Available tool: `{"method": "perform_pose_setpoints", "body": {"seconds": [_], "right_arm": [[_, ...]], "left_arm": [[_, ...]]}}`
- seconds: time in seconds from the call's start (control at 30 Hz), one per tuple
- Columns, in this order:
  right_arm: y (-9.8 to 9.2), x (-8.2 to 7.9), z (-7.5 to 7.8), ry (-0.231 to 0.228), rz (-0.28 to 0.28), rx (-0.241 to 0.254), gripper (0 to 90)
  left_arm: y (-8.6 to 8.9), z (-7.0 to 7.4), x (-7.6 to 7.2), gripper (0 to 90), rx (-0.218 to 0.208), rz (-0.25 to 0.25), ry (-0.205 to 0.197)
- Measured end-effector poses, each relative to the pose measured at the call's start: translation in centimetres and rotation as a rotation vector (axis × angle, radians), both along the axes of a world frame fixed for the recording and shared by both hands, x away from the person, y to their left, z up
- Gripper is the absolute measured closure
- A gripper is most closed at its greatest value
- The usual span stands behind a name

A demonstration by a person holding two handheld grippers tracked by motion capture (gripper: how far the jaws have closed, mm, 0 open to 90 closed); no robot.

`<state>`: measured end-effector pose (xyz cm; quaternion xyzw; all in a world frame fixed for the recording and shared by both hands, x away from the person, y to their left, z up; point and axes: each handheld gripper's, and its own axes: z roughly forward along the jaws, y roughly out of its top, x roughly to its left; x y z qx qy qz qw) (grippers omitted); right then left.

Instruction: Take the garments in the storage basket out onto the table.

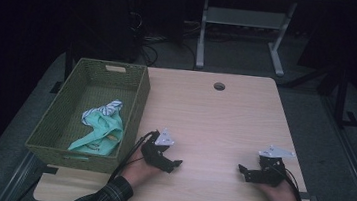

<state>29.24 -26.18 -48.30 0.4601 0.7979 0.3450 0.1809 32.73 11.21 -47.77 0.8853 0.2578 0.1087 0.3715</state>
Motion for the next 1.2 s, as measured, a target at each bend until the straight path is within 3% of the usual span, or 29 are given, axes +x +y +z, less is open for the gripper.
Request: {"method": "perform_pose_setpoints", "body": {"seconds": [0.3, 0.47, 0.67, 0.9, 1.2], "right_arm": [[-0.4, 0.0, 0.0, 0.011, 0.000, 0.038, 7.8], [0.0, -0.1, 0.0, 0.003, 0.007, -0.005, 7.4], [0.0, -0.1, 0.0, 0.005, 0.003, -0.007, 6.4], [0.0, -0.1, 0.0, 0.006, -0.001, -0.007, 6.3], [0.1, -0.1, 0.0, 0.005, -0.009, -0.007, 6.2]], "left_arm": [[-0.2, 0.2, 0.1, 12.8, 0.016, -0.001, 0.009], [-0.3, 0.5, 0.2, 13.3, 0.055, -0.003, 0.026], [-0.3, 0.8, 0.0, 13.3, 0.080, -0.016, 0.019], [-0.4, 1.1, 0.1, 13.3, 0.091, -0.014, 0.014], [-0.2, 1.7, 0.4, 13.3, 0.075, -0.003, 0.022]]}}
